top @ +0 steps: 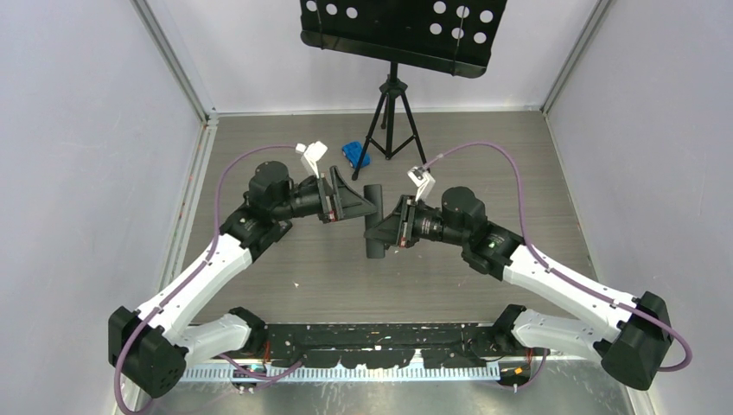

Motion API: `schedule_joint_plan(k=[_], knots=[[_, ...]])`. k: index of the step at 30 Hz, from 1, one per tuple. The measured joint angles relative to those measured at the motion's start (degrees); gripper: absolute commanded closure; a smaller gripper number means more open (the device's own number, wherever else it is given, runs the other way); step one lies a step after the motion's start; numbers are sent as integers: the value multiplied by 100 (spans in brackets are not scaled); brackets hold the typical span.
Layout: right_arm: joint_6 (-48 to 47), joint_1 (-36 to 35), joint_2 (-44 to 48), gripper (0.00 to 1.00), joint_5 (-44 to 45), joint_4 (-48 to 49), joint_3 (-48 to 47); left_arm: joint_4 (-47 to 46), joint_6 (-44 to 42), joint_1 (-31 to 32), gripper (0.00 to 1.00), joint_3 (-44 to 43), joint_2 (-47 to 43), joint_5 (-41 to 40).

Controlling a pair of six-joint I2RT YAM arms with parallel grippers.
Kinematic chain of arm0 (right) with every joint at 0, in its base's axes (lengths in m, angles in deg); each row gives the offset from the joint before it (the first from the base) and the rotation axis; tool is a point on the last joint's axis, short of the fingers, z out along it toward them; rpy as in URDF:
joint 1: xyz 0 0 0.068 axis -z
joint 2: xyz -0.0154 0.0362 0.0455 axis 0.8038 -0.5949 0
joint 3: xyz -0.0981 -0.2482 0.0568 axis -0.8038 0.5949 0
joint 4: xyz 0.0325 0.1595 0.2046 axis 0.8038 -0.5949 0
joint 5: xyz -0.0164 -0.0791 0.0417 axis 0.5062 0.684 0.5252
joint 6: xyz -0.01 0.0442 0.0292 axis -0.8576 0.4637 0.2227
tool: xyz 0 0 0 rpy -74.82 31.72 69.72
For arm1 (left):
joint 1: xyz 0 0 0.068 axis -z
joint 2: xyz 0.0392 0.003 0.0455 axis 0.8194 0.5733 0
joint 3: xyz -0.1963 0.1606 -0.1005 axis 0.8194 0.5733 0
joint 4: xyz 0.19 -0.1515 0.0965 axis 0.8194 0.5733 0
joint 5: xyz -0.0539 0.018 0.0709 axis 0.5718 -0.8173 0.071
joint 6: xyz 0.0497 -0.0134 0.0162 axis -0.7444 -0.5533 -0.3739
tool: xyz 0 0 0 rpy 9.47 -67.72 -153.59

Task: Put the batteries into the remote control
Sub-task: Turn over the remote control at the center of the board.

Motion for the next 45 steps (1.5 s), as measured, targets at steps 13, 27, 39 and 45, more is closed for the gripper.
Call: schedule_joint_plan(k=[13,27,39,45], knots=[[-629,1290,-1250,100,3825,-3410,-1176,2933,-1792,-52,0,-365,-4,-2802],[-1346,2461,-5088,99,5095,-4614,-3438,3108,-2345,-52,0,-306,-70,-3130],[-1805,2468,-6057,71,5300,-5211,-4380,3123,-2358,-52,0,-249,146,-3300],[-1888,2470,-6116,48,5429,-5351,-4437,3121,-2347,-52,0,-243,190,-3340]])
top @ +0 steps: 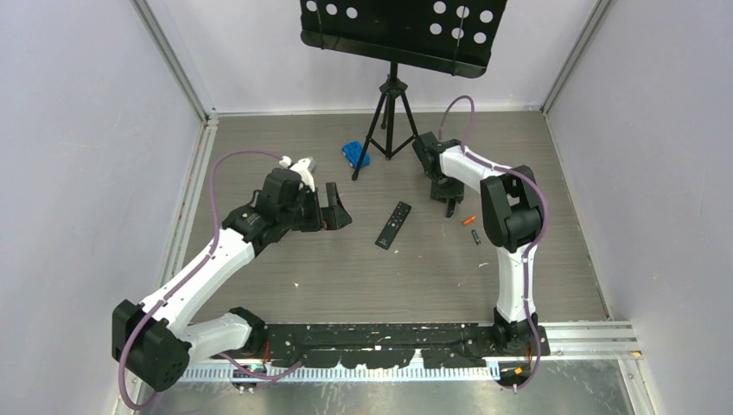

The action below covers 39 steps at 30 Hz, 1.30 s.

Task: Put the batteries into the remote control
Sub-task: Turn over the remote control at the center of the board.

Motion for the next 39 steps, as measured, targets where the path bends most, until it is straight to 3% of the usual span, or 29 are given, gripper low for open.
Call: schedule_joint_plan(k=[3,8,12,14,22,29,39], knots=[[-59,4,0,48,37,-20,-20,2,11,0,0,0,33,-26],[-116,20,0,70,-79,0,-57,7,15,0,0,0,59,-76],[-114,20,-11,74,-181,-9,-118,11,17,0,0,0,72,-90],[-116,20,-46,73,-181,-22,-179,13,22,0,0,0,74,-96],[-221,-28,-188,52,-59,-136,-348,17,28,0,0,0,142,-107],[-225,-68,-20,44,-446,-15,-240,-39,13,0,1,15,332,-101],[192,-68,2085,43,-1696,918,1449,-581,-149,350,7,-57,1174,-256]])
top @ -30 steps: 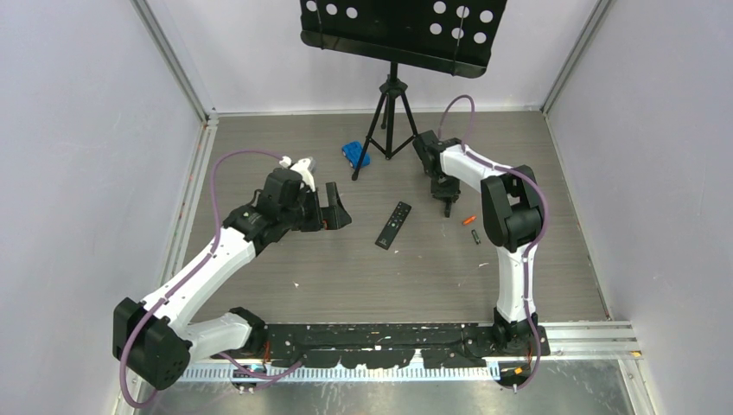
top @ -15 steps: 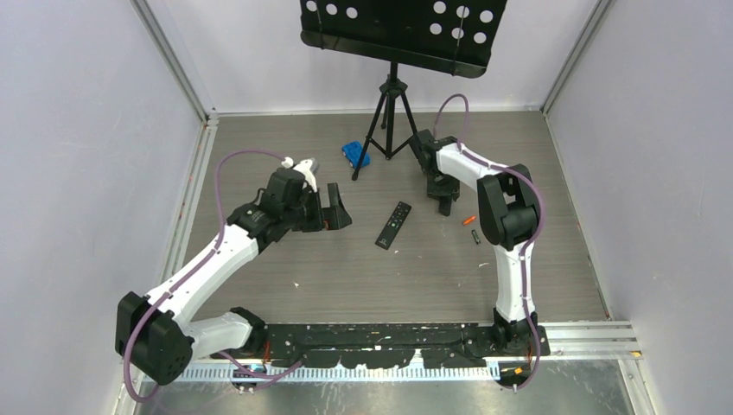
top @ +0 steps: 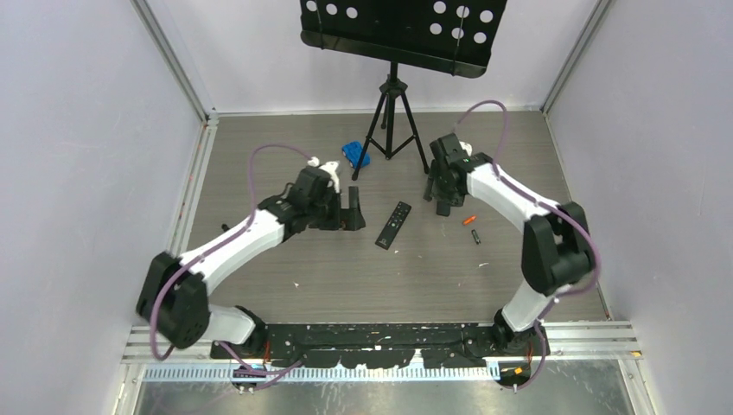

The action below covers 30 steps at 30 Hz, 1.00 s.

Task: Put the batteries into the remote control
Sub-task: Turn over the remote control at the center of the board, then pick up the remote control from the center of the board.

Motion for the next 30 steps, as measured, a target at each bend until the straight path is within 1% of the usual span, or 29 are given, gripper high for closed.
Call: schedule_joint_plan(k=[2,4,7,8,10,13,15,17,23,26,27,30], knots=[[168,0,507,43,-297,271,487,-59,-140,199,10,-247,520,-131],[356,0,907,44,-560,553,975,-133,-304,417,26,-599,1119,-282],[660,0,1344,44,-863,839,1665,-155,-560,743,34,-1298,2033,-608],[741,0,1460,44,-931,896,1862,-94,-623,831,36,-1593,2345,-730],[881,0,1696,44,-1056,1001,2262,46,-743,953,37,-2184,2903,-911],[997,0,1974,44,-1207,1021,2669,114,-966,1145,34,-2905,3641,-1141],[1043,0,2070,44,-1270,1014,2798,177,-1075,1228,32,-3080,3910,-1215],[1067,0,2092,44,-1333,1032,2844,271,-1169,1279,32,-3167,4120,-1220],[1082,2,2092,44,-1434,1110,2894,490,-1333,1353,43,-3510,4500,-1178],[1082,2,2092,44,-1460,1119,2905,535,-1401,1377,45,-3585,4557,-1182],[1082,2,2092,44,-1469,1123,2905,553,-1429,1379,48,-3600,4566,-1182],[1084,2,2098,44,-1491,1139,2907,616,-1460,1381,61,-3635,4586,-1220]])
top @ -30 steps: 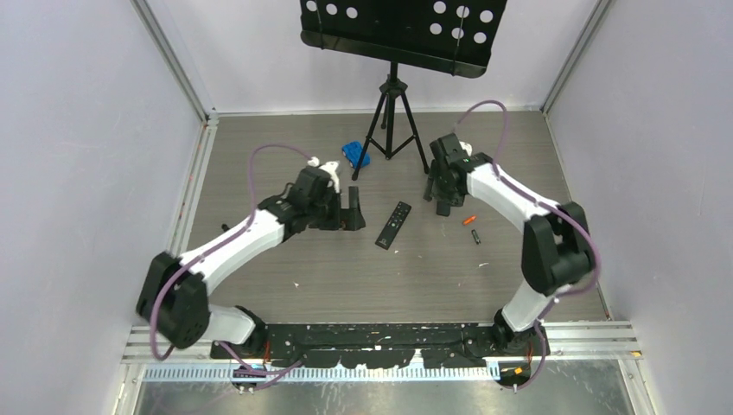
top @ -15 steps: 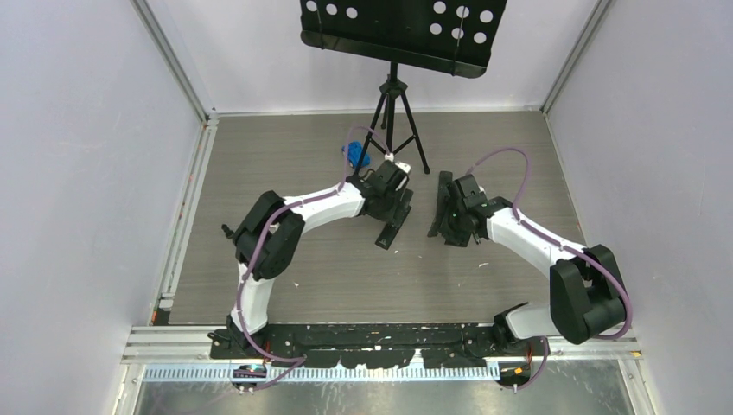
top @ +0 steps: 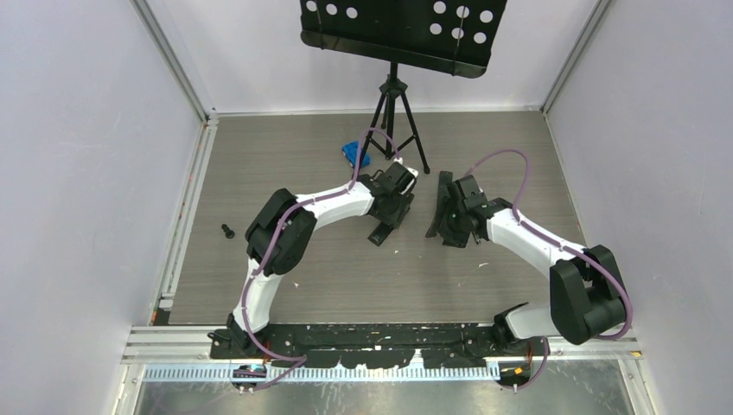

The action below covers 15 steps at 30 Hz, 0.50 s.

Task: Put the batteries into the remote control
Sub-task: Pick up the remote control from the center of the board.

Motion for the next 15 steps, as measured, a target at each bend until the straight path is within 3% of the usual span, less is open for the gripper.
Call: schedule_joint_plan(k=[6,15], knots=[[52,0,96,44,-138,4,4,157,-7,2,70,-140,57,-2],[435,-2,581,42,-1191,890,531,286,267,-74,70,-90,-70,699]])
